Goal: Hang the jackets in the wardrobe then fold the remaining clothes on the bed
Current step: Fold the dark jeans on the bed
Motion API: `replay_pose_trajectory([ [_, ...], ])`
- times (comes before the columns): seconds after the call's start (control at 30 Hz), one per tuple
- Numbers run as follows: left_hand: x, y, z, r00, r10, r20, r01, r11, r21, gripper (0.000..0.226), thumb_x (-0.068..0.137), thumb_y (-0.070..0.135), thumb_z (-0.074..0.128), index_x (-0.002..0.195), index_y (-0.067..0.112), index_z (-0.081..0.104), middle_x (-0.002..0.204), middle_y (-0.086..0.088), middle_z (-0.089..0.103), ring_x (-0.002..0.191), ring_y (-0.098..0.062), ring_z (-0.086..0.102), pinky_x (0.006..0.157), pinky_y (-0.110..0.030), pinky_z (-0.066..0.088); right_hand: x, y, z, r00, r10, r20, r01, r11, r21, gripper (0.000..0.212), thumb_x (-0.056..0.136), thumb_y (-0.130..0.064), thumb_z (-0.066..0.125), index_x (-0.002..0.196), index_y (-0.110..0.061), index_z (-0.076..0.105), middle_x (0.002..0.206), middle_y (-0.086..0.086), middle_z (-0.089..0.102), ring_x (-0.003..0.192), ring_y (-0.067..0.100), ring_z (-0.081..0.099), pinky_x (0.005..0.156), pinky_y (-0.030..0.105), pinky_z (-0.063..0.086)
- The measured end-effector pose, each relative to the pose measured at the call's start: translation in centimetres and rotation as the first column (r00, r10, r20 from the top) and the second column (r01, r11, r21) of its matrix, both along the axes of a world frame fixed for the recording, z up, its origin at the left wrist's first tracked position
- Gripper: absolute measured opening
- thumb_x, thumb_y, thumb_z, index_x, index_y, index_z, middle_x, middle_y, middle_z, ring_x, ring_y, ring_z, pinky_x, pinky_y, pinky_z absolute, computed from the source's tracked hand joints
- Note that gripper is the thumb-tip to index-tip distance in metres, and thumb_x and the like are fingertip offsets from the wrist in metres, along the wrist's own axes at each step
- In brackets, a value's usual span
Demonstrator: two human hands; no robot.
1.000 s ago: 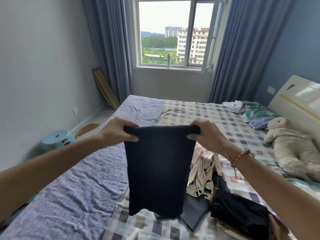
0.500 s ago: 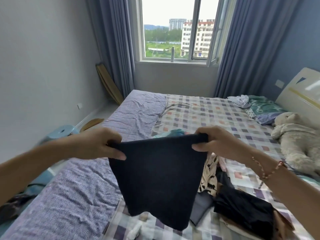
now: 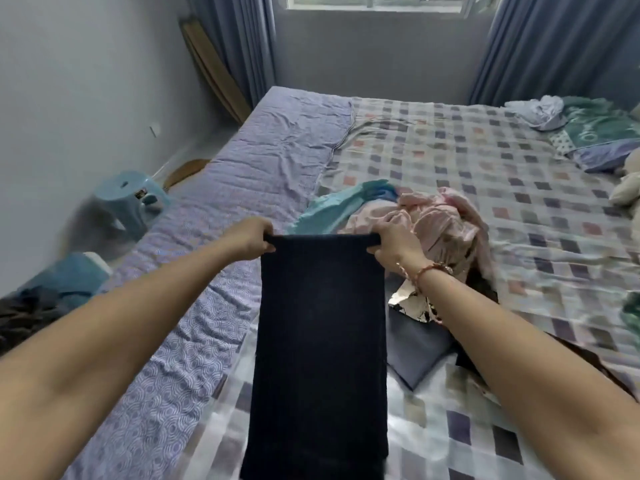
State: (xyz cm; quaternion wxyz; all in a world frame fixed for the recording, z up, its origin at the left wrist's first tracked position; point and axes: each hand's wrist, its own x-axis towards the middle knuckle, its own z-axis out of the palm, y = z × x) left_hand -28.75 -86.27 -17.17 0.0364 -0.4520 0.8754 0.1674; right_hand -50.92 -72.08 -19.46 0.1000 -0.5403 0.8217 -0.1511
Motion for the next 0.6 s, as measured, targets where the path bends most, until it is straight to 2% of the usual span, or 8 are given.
replay_pose_trajectory([
  [0.13, 0.1, 1.0, -8.6, 0.994, 0.038, 0.105, -0.033, 0.999, -0.043, 0.018, 0.089, 0.022, 0.06, 0.103, 0.01, 0.057, 0.111, -0.011, 0.06, 0.103, -0.031, 0.055, 0.072, -0.032, 0.035, 0.9, 0.4, -9.0, 0.986, 0.0, -0.167, 0.005, 1.0, 0.029, 0.019, 0.087, -0.012, 0.055, 0.106, -0.012, 0.057, 0.107, 0.009, 0.064, 0.105, 0.031, 0.054, 0.084, 0.037, 0.034],
  [0.27, 2.7, 4.4, -12.6, 0.997, 0.05, 0.066, -0.048, 0.998, -0.027, 0.015, 0.088, 0.019, 0.058, 0.1, 0.009, 0.055, 0.108, -0.011, 0.063, 0.102, -0.033, 0.057, 0.074, -0.034, 0.039, 3.0, 3.7, -14.1, 0.981, 0.0, -0.193, -0.039, 0.979, -0.198, 0.019, 0.065, 0.004, 0.066, 0.078, -0.008, 0.059, 0.075, 0.007, 0.063, 0.076, 0.031, 0.057, 0.071, 0.036, 0.033],
  [0.37, 7.4, 8.3, -15.9, 0.991, -0.13, -0.019, 0.129, 0.99, -0.048, 0.017, 0.079, 0.014, 0.066, 0.093, 0.013, 0.057, 0.109, -0.004, 0.066, 0.091, -0.03, 0.064, 0.065, -0.032, 0.044, 5.8, 9.3, -16.8, 0.992, 0.074, -0.106, -0.111, 0.907, -0.407, 0.019, 0.062, 0.002, 0.051, 0.074, -0.01, 0.057, 0.072, 0.004, 0.059, 0.073, 0.024, 0.051, 0.072, 0.031, 0.033],
  [0.43, 11.0, 11.4, -18.4, 0.945, -0.328, -0.013, 0.326, 0.941, -0.095, 0.03, 0.064, 0.008, 0.07, 0.084, 0.02, 0.051, 0.118, 0.004, 0.065, 0.066, -0.022, 0.067, 0.046, -0.025, 0.043, 8.2, 13.8, -19.0, 0.975, 0.193, -0.109, -0.222, 0.862, -0.457, 0.019, 0.069, 0.001, 0.044, 0.08, -0.013, 0.051, 0.078, 0.005, 0.058, 0.074, 0.022, 0.046, 0.071, 0.03, 0.036],
  [0.47, 12.7, 12.8, -19.5, 0.921, -0.389, 0.032, 0.39, 0.916, -0.093, 0.031, 0.06, 0.009, 0.064, 0.08, 0.022, 0.044, 0.12, 0.006, 0.065, 0.051, -0.017, 0.063, 0.037, -0.022, 0.037, 9.5, 16.0, -20.2, 0.956, 0.251, -0.152, -0.292, 0.851, -0.436, 0.018, 0.076, 0.001, 0.043, 0.083, -0.015, 0.048, 0.083, 0.005, 0.056, 0.073, 0.021, 0.045, 0.07, 0.03, 0.037],
  [0.53, 15.5, 15.7, -21.8, 0.877, -0.46, 0.14, 0.47, 0.881, -0.049, 0.021, 0.061, 0.015, 0.046, 0.075, 0.023, 0.033, 0.117, 0.005, 0.067, 0.037, -0.01, 0.053, 0.032, -0.023, 0.028, 11.4, 19.9, -22.9, 0.912, 0.351, -0.214, -0.406, 0.849, -0.337, 0.017, 0.087, 0.0, 0.04, 0.085, -0.016, 0.047, 0.088, 0.004, 0.049, 0.071, 0.02, 0.041, 0.069, 0.028, 0.034],
  [0.57, 16.3, 17.2, -23.1, 0.835, -0.506, 0.215, 0.518, 0.856, 0.003, 0.022, 0.059, 0.017, 0.047, 0.074, 0.023, 0.031, 0.113, 0.005, 0.068, 0.034, -0.008, 0.05, 0.033, -0.024, 0.021, 12.1, 21.4, -24.5, 0.894, 0.394, -0.214, -0.44, 0.865, -0.242, 0.014, 0.084, -0.001, 0.047, 0.084, -0.016, 0.047, 0.087, 0.003, 0.046, 0.069, 0.02, 0.038, 0.066, 0.027, 0.032],
  [0.6, 16.8, 18.4, -24.2, 0.786, -0.548, 0.286, 0.548, 0.832, 0.087, 0.031, 0.052, 0.02, 0.057, 0.072, 0.024, 0.033, 0.106, 0.006, 0.071, 0.031, -0.006, 0.047, 0.035, -0.025, 0.013, 12.7, 22.4, -25.8, 0.88, 0.436, -0.19, -0.461, 0.879, -0.119, 0.022, 0.068, -0.005, 0.061, 0.08, -0.016, 0.048, 0.084, 0.002, 0.043, 0.068, 0.019, 0.036, 0.063, 0.027, 0.027],
])
